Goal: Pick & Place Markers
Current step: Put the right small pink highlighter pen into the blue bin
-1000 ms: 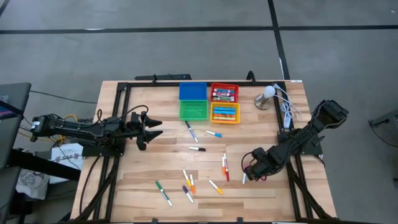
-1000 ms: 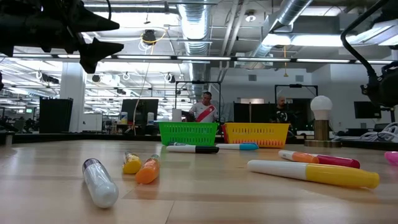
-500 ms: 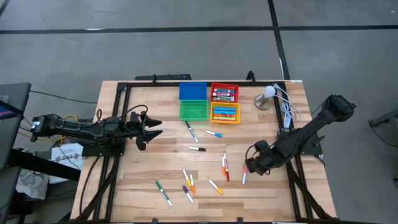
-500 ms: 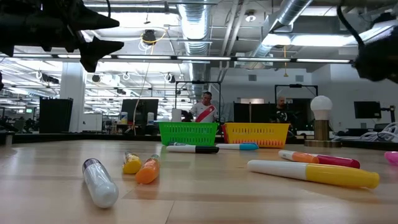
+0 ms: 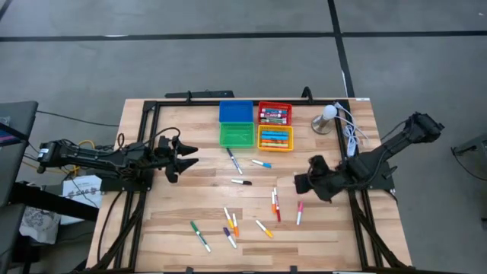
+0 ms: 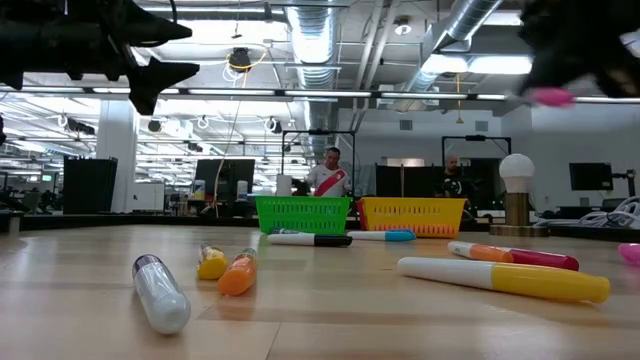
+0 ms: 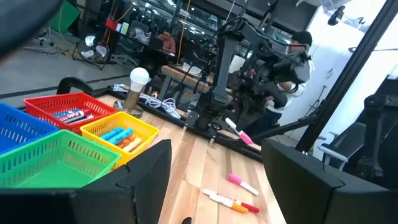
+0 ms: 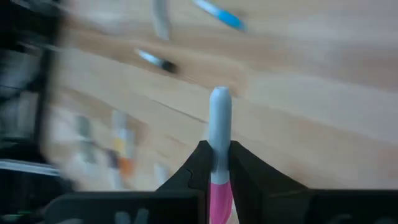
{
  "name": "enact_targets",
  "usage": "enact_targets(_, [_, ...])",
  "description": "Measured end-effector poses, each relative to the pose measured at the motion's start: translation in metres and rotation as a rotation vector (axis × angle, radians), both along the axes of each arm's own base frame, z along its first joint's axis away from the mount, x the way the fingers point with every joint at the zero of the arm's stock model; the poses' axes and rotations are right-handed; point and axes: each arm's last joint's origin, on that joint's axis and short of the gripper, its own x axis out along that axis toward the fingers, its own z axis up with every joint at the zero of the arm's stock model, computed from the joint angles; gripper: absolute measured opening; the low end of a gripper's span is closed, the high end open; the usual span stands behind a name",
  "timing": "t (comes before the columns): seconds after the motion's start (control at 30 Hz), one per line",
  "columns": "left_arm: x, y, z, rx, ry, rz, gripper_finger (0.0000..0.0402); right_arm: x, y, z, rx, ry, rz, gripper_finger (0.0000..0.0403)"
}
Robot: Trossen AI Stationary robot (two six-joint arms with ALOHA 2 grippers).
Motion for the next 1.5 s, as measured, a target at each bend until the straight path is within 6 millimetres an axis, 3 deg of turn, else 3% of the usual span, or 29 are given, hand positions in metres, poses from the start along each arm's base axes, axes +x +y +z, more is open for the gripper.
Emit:
enact_targets(0.33, [0.000,0.000,0.001,-0.216,-0.033,-0.022,0.0249,0.058,-0.029,0.020,-0.175,-0.338,0.091,0.0027])
enact_targets(0.57, [0.002,-0.001,0.000,-0.291,-0.033,-0.059,0.0249,0.085,-0.059,0.025,-0.278,-0.461,0.151,0.0035])
enact_targets(0.77, [0.008,-0.003,-0.001,-0.345,-0.041,-0.072,0.0249,0.107,-0.084,0.023,-0.345,-0.561,0.239,0.0031])
enact_targets(1.03, [0.023,-0.004,-0.002,-0.355,-0.038,-0.070,0.0249,0.134,-0.117,0.008,-0.290,-0.712,0.326,0.0034])
enact_targets(1.27, [0.050,-0.006,0.006,-0.335,0.019,-0.052,0.0249,0.170,-0.125,0.005,-0.236,-0.757,0.452,0.0036])
enact_targets(1.5, [0.062,-0.007,0.010,-0.310,0.035,-0.029,0.0249,0.201,-0.126,0.016,-0.264,-0.802,0.520,0.0033])
